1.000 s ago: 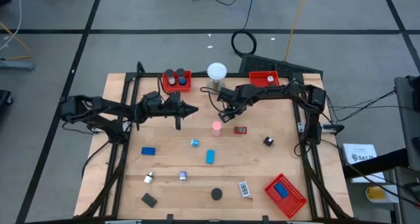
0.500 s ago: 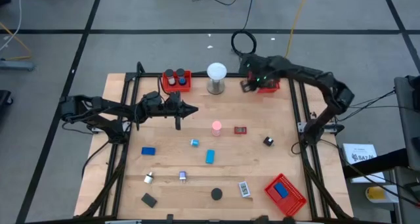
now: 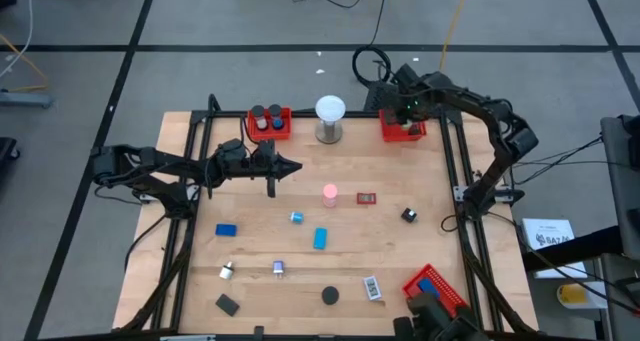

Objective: Pick & Place Office items
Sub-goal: Put the green charger adapter into the top right red bin

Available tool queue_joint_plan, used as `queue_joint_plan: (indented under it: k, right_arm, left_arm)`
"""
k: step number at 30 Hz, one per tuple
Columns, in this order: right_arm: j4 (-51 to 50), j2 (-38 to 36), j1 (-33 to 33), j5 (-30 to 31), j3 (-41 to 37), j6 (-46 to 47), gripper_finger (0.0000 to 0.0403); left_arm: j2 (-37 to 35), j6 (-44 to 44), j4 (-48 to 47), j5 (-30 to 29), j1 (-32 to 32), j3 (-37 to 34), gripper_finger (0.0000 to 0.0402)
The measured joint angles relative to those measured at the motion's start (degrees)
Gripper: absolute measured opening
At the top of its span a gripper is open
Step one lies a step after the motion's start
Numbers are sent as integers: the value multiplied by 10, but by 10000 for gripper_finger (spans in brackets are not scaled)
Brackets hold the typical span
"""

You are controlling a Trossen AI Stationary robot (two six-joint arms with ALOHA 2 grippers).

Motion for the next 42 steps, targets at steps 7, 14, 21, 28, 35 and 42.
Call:
queue_joint_plan:
  k: [7,14,21,28,35,42]
  right_arm:
    - [62,-2,-13,-2,-61,10,134]
    - [92,1,-14,-2,-76,15,134]
    - [94,1,-17,-2,-74,15,134]
    - [89,1,-17,-2,-74,14,134]
    - [112,1,-17,-2,-98,19,134]
    - [124,0,-17,0,-113,25,148]
  left_arm:
    - [0,0,0,0,0,0,4]
    - [0,-4,0,0,0,0,8]
    - [0,-6,0,0,0,0,7]
    - [0,-6,0,0,0,0,4]
    - [0,-6,0,0,0,0,3]
    - [0,-6,0,0,0,0,3]
